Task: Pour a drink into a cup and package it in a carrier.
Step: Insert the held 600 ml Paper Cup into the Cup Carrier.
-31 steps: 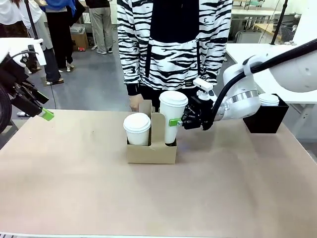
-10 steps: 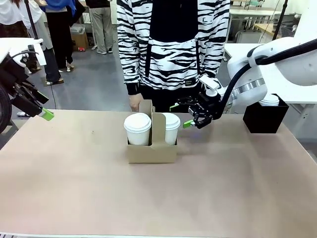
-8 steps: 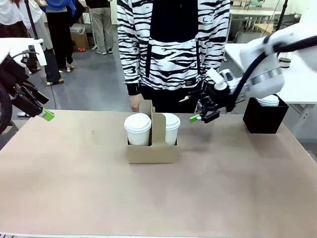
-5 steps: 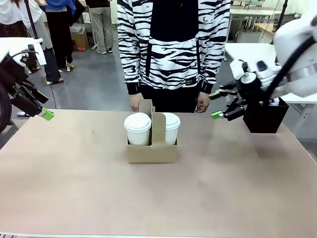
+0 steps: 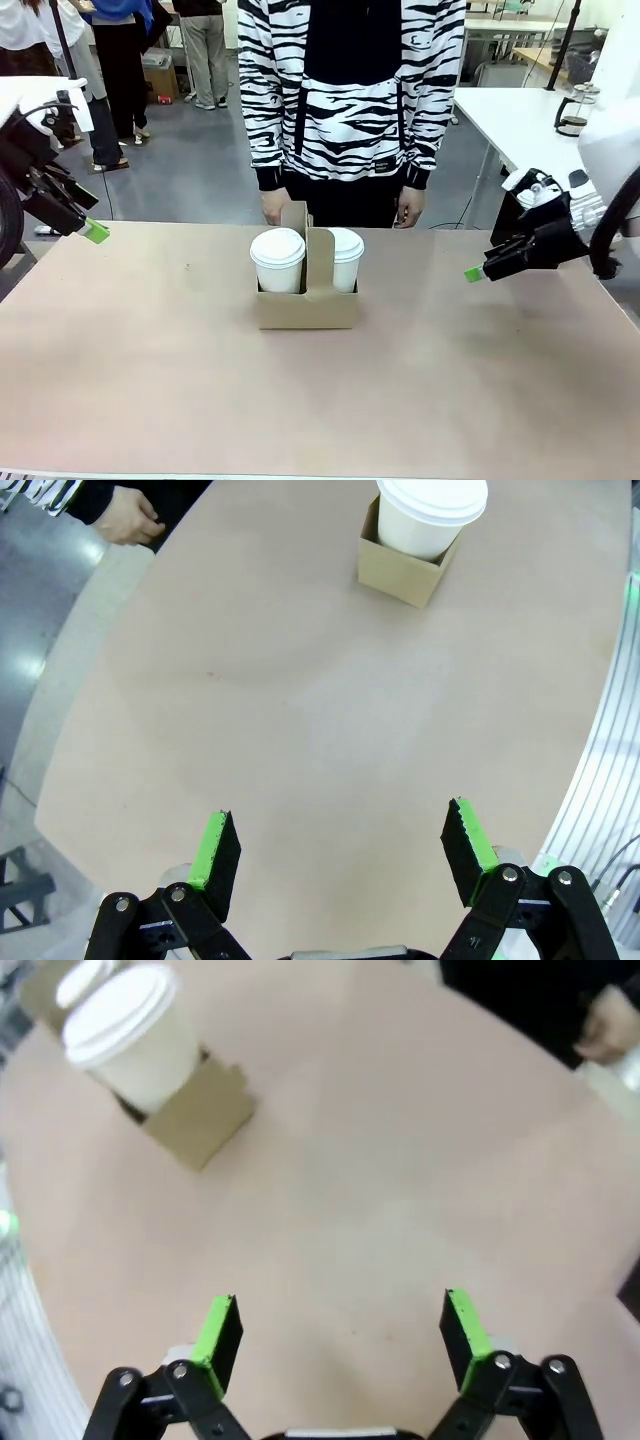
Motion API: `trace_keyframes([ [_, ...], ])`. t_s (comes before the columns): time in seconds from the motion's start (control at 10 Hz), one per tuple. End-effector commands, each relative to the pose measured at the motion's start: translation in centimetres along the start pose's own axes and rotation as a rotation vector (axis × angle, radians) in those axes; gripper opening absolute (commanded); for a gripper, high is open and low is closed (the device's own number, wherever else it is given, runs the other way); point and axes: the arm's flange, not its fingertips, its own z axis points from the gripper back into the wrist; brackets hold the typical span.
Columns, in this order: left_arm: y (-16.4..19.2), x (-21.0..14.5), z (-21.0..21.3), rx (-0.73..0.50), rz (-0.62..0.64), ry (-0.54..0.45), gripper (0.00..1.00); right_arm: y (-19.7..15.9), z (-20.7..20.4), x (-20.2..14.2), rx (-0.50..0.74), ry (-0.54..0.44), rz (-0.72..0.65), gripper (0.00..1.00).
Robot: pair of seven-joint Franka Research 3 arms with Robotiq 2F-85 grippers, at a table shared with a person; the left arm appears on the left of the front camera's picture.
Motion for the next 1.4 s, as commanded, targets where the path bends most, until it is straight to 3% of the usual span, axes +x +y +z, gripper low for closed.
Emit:
trace_keyframes([
  [0.0,0.0,-0.1,0.2,0.002,-0.007,0.009,1.00,2.9,2.6,-3.5,-0.084,-0.030,-0.087,1.00],
  [0.1,0.0,-0.1,0.2,0.002,-0.007,0.009,1.00,2.1,2.5,-4.2,-0.113,-0.052,-0.114,1.00],
  [0.2,0.0,-0.1,0.2,0.002,-0.007,0.009,1.00,-0.5,0.7,0.0,-0.034,-0.012,-0.054,1.00],
  [1.3,0.0,-0.1,0.2,0.002,-0.007,0.009,1.00,-0.5,0.7,0.0,-0.034,-0.012,-0.054,1.00],
])
